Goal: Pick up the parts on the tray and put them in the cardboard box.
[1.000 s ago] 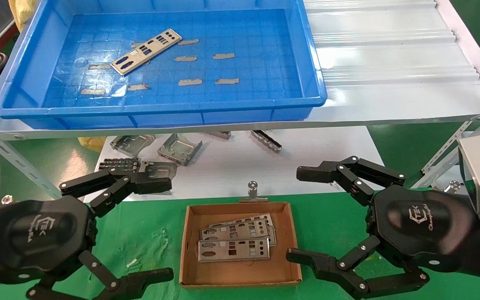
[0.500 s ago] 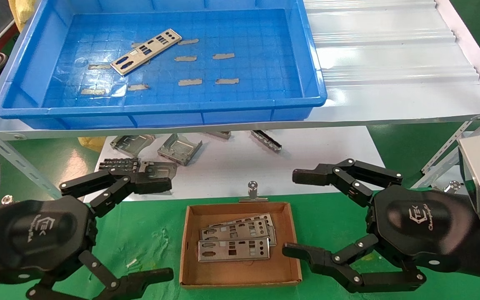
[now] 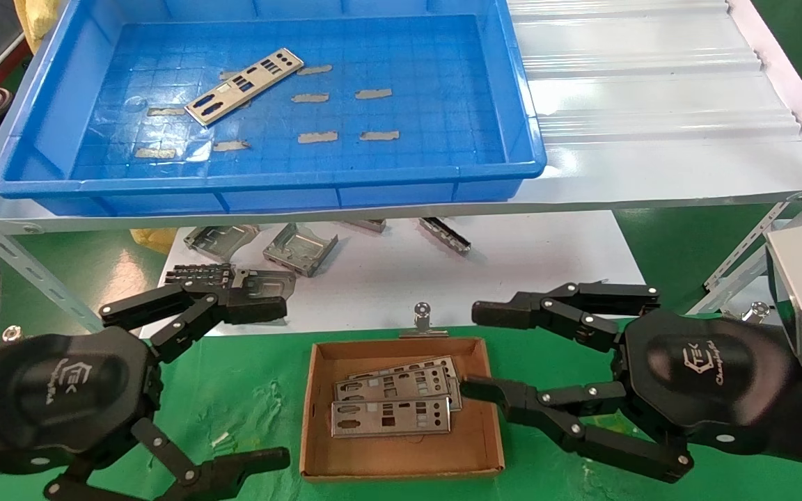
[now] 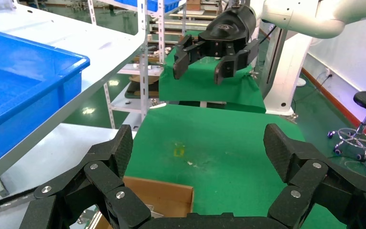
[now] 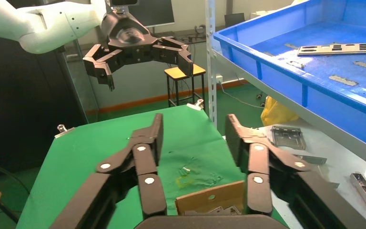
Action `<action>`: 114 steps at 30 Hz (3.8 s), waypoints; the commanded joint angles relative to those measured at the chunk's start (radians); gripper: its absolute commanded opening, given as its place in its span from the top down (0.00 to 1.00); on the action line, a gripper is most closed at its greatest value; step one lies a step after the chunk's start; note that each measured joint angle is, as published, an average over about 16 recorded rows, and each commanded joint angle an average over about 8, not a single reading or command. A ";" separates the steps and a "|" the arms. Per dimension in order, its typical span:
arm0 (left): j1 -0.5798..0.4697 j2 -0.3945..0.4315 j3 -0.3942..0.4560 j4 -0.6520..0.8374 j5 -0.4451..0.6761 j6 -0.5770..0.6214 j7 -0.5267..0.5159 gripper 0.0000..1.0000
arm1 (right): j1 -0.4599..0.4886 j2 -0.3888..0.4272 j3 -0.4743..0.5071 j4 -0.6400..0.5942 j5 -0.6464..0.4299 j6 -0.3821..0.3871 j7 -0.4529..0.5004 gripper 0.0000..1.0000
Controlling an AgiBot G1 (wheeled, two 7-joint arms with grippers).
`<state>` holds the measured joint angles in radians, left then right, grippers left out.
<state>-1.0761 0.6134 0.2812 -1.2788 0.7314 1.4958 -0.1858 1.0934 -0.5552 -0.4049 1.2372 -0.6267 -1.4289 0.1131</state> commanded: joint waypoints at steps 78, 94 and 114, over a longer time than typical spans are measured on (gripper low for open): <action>-0.983 0.597 0.330 1.246 0.808 -0.497 0.114 1.00 | 0.000 0.000 0.000 0.000 0.000 0.000 0.000 0.00; -0.979 0.579 0.320 1.259 0.793 -0.466 0.158 1.00 | 0.000 0.000 0.000 0.000 0.000 0.000 0.000 0.00; -1.016 0.527 0.286 1.250 0.744 -0.411 0.195 1.00 | 0.000 0.000 0.000 0.000 0.000 0.000 0.000 0.00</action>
<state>-2.0921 1.1362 0.5655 -0.0307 1.4720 1.1050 0.0141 1.0934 -0.5552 -0.4050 1.2371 -0.6267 -1.4288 0.1130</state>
